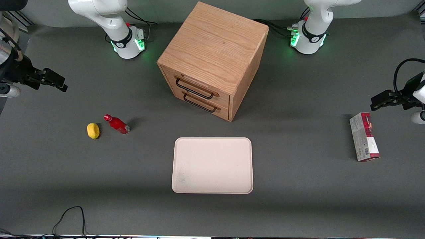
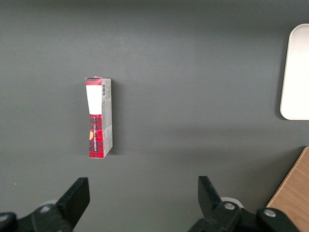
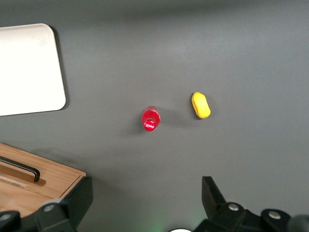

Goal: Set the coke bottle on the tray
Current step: 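Move the right gripper down over the red Coca-Cola bottle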

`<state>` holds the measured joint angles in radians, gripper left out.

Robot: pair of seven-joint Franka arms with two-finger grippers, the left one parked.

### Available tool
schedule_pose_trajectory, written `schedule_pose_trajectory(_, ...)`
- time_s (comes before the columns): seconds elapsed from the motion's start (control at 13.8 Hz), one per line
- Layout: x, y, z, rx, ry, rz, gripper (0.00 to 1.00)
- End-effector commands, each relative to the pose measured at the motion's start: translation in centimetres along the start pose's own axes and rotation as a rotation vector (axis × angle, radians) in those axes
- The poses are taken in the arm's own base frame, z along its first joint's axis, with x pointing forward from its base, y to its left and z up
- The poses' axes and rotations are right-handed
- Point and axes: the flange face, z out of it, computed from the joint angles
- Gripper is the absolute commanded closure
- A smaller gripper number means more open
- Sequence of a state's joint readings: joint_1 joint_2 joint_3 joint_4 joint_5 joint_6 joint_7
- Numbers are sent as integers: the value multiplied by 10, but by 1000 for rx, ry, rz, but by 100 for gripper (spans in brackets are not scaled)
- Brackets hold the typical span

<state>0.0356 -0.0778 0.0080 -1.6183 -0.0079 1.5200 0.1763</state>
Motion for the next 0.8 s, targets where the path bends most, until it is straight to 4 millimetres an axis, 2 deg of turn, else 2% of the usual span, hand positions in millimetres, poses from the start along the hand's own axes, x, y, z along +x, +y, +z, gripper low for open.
schedule_pose_trajectory(0.0, 2, 3, -6, 31, -11, -9, 0)
schedule_pose_trajectory(0.14, 6, 2, 5, 25, -28, -10, 0)
schedule_pose_trajectory(0.22, 12, 2, 18, 19, -43, -10, 0)
schedule_pose_trajectory(0.29, 19, 1, 39, 26, -56, -4, 0)
schedule_pose_trajectory(0.51, 24, -5, 137, 46, -24, -6, 0)
schedule_pose_trajectory(0.58, 22, -6, 163, 48, -9, -7, 0)
schedule_pose_trajectory(0.72, 17, -6, 200, 50, 19, -7, 0)
